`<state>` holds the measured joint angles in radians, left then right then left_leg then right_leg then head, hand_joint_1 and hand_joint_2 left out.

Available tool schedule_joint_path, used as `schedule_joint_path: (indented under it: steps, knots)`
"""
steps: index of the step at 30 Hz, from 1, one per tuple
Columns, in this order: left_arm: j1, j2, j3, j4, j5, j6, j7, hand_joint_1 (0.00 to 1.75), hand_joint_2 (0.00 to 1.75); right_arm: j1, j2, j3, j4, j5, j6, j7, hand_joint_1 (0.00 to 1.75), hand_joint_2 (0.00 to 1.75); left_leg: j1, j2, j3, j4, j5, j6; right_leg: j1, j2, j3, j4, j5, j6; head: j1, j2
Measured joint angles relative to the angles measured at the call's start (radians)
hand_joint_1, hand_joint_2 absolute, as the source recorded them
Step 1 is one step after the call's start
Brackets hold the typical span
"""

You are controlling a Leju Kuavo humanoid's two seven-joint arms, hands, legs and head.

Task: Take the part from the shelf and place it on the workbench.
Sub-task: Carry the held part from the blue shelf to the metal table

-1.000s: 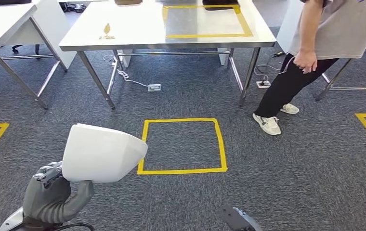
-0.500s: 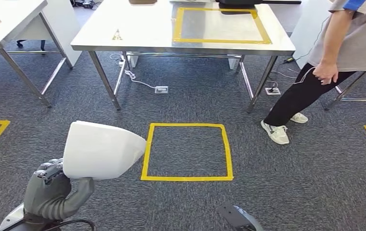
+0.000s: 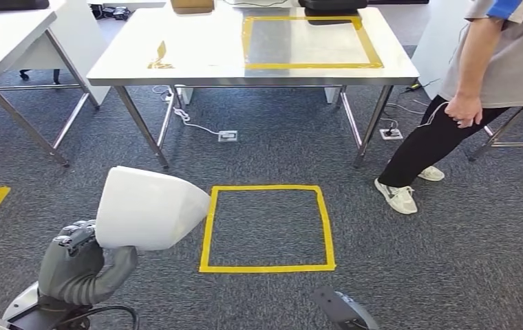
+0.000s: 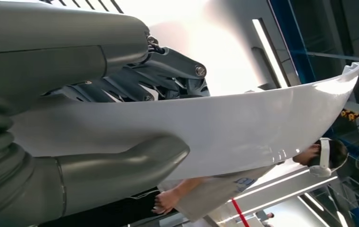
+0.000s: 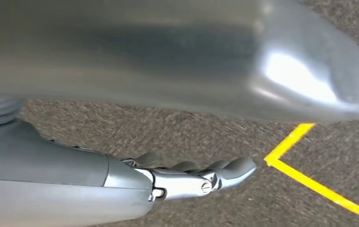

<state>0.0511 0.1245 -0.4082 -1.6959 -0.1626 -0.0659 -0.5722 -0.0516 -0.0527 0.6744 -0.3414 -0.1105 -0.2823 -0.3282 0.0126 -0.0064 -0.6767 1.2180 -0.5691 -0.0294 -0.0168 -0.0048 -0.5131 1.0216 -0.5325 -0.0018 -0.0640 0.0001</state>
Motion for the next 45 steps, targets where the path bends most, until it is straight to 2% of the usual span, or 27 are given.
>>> schedule_joint_path:
  steps: [1,3,4,5,7,9,11,12,13,14,16,17,19,20,22,23,25,35,39,41,42,43,45]
  knots:
    - [0.000,0.001,0.001,0.002,0.000,0.000,-0.001,1.75,1.75,-0.001,0.000,0.000,0.000,0.001,0.001,0.000,0.00,0.00,0.001,0.004,0.011,-0.065,0.056,0.001,-0.001,0.000,0.014,0.001,-0.012,0.005,0.000,0.000]
    - [0.002,0.001,0.003,0.007,0.001,0.002,-0.004,1.75,1.75,-0.002,0.001,0.000,0.000,0.001,0.003,0.002,0.00,0.00,-0.001,0.012,0.028,-0.149,0.118,0.013,-0.001,0.000,0.032,0.001,-0.033,0.020,-0.002,0.000]
    - [0.002,0.001,0.004,0.009,0.001,0.004,-0.005,1.75,1.75,-0.003,0.001,0.000,0.000,0.002,0.004,0.003,0.00,0.00,-0.002,0.013,0.030,-0.161,0.125,0.022,0.001,0.000,0.037,0.002,-0.038,0.028,-0.002,0.000]
    - [0.002,0.002,0.005,0.011,0.001,0.005,-0.007,1.75,1.75,-0.004,0.001,0.000,0.000,0.002,0.005,0.004,0.00,0.00,-0.003,0.012,0.034,-0.160,0.119,0.032,0.001,0.000,0.041,0.002,-0.040,0.036,-0.002,0.000]
    - [0.002,0.001,0.005,0.011,0.001,0.006,-0.010,1.75,1.75,-0.005,0.001,0.000,0.000,0.003,0.005,0.004,0.00,0.00,0.000,0.007,0.046,-0.166,0.123,0.045,0.001,-0.001,0.040,0.025,-0.036,0.045,0.000,0.000]
    - [0.002,0.000,0.005,0.012,0.001,0.006,-0.015,1.75,1.75,-0.008,0.002,0.000,0.000,0.003,0.005,0.004,0.00,0.00,0.000,0.005,0.059,-0.170,0.116,0.056,0.000,0.000,-0.007,0.108,-0.052,0.051,0.001,0.000]
    - [0.002,-0.001,0.005,0.016,0.002,0.006,-0.020,1.75,1.75,-0.008,0.002,0.000,0.001,0.003,0.004,0.004,0.00,0.00,-0.003,0.003,0.065,-0.170,0.107,0.065,0.002,0.000,-0.090,0.225,-0.104,0.053,0.002,0.000]
    - [0.002,-0.002,0.005,0.019,0.002,0.006,-0.021,1.75,1.75,-0.007,0.002,0.000,0.002,0.003,0.003,0.004,0.00,0.00,-0.005,0.001,0.069,-0.170,0.102,0.068,0.003,0.000,-0.125,0.263,-0.124,0.053,0.002,0.000]
    - [0.002,-0.002,0.005,0.022,0.002,0.006,-0.022,1.75,1.75,-0.007,0.002,0.000,0.004,0.003,0.002,0.004,0.00,0.00,-0.008,-0.002,0.075,-0.170,0.096,0.069,0.005,0.000,-0.147,0.273,-0.125,0.050,0.002,0.000]
    - [0.001,-0.003,0.005,0.024,0.003,0.006,-0.023,1.75,1.75,-0.007,0.002,0.000,0.005,0.003,0.002,0.004,0.00,0.00,-0.010,-0.003,0.083,-0.170,0.090,0.070,0.007,0.001,-0.150,0.248,-0.099,0.045,0.002,0.000]
    - [-0.003,-0.005,0.006,0.028,0.003,0.005,-0.025,1.75,1.75,-0.007,0.001,0.000,0.006,0.001,0.000,0.005,0.00,0.00,-0.015,-0.005,0.099,-0.171,0.079,0.069,0.016,0.002,-0.118,0.126,-0.003,0.028,0.002,0.000]
    - [-0.006,-0.006,0.006,0.029,0.003,0.002,-0.026,1.75,1.75,-0.008,0.000,0.000,0.007,-0.001,-0.001,0.005,0.00,0.00,-0.017,-0.007,0.106,-0.171,0.075,0.068,0.021,0.001,-0.103,0.071,0.023,0.020,0.001,0.000]
    - [-0.013,-0.009,0.006,0.034,0.003,-0.004,-0.027,1.75,1.75,-0.010,-0.001,0.000,0.008,-0.005,-0.003,0.005,0.00,0.00,-0.017,-0.008,0.111,-0.171,0.073,0.057,0.030,0.002,-0.092,0.020,0.033,0.006,0.002,0.000]
    - [-0.017,-0.010,0.006,0.036,0.002,-0.008,-0.027,1.75,1.75,-0.011,-0.001,0.000,0.008,-0.006,-0.004,0.005,0.00,0.00,-0.018,-0.009,0.113,-0.171,0.071,0.054,0.030,0.003,-0.091,0.016,0.037,0.009,0.002,0.000]
    - [-0.022,-0.010,0.006,0.039,0.002,-0.013,-0.028,1.75,1.75,-0.013,-0.002,-0.001,0.008,-0.008,-0.006,0.004,0.00,0.00,-0.019,-0.007,0.119,-0.175,0.067,0.054,0.029,0.006,-0.082,0.006,0.066,0.014,0.003,0.000]
    - [-0.025,-0.010,0.006,0.040,0.002,-0.014,-0.028,1.75,1.75,-0.014,-0.002,-0.001,0.008,-0.008,-0.007,0.004,0.00,0.00,-0.019,-0.006,0.121,-0.180,0.063,0.056,0.028,0.006,-0.078,0.006,0.072,0.017,0.002,0.000]
    - [-0.031,-0.010,0.006,0.043,0.001,-0.016,-0.029,1.75,1.75,-0.017,-0.001,-0.002,0.008,-0.009,-0.008,0.003,0.00,0.00,-0.019,-0.006,0.127,-0.187,0.062,0.052,0.028,0.007,-0.074,0.006,0.067,0.009,0.002,0.000]
    - [-0.057,-0.010,0.005,0.052,0.008,-0.056,-0.006,1.75,1.75,-0.013,-0.001,-0.024,0.008,-0.038,-0.020,-0.018,0.00,0.00,-0.019,-0.005,0.134,-0.198,0.064,0.045,0.028,0.007,-0.074,0.006,0.063,0.004,0.002,0.000]
    - [-0.056,-0.009,0.005,0.055,0.015,-0.058,-0.004,1.75,1.75,-0.007,0.000,-0.026,0.008,-0.036,-0.020,-0.011,0.00,0.00,-0.025,-0.006,0.133,-0.197,0.063,0.055,0.022,0.007,-0.071,-0.001,0.067,0.011,0.002,0.000]
    - [-0.057,-0.010,0.005,0.055,0.016,-0.060,-0.003,1.75,1.75,-0.004,0.000,-0.027,0.008,-0.037,-0.021,-0.008,0.00,0.00,-0.019,-0.004,0.144,-0.217,0.073,0.060,0.023,0.007,-0.072,0.002,0.065,0.017,0.002,0.000]
    - [-0.058,-0.011,0.005,0.054,0.017,-0.062,-0.003,1.75,1.75,-0.002,0.000,-0.028,0.008,-0.037,-0.021,-0.007,0.00,0.00,-0.015,-0.003,0.150,-0.228,0.078,0.063,0.023,0.007,-0.080,0.021,0.053,0.021,0.002,0.000]
    - [-0.060,-0.013,0.005,0.054,0.018,-0.064,-0.002,1.75,1.75,-0.001,0.000,-0.029,0.008,-0.037,-0.022,-0.006,0.00,0.00,-0.010,-0.002,0.156,-0.237,0.083,0.064,0.022,0.008,-0.100,0.062,0.030,0.026,0.002,0.000]
    - [-0.063,-0.015,0.005,0.056,0.019,-0.066,0.001,1.75,1.75,0.003,-0.001,-0.030,0.008,-0.038,-0.022,-0.003,0.00,0.00,-0.008,0.001,0.158,-0.239,0.084,0.066,0.013,0.008,-0.168,0.189,-0.027,0.037,0.002,0.000]
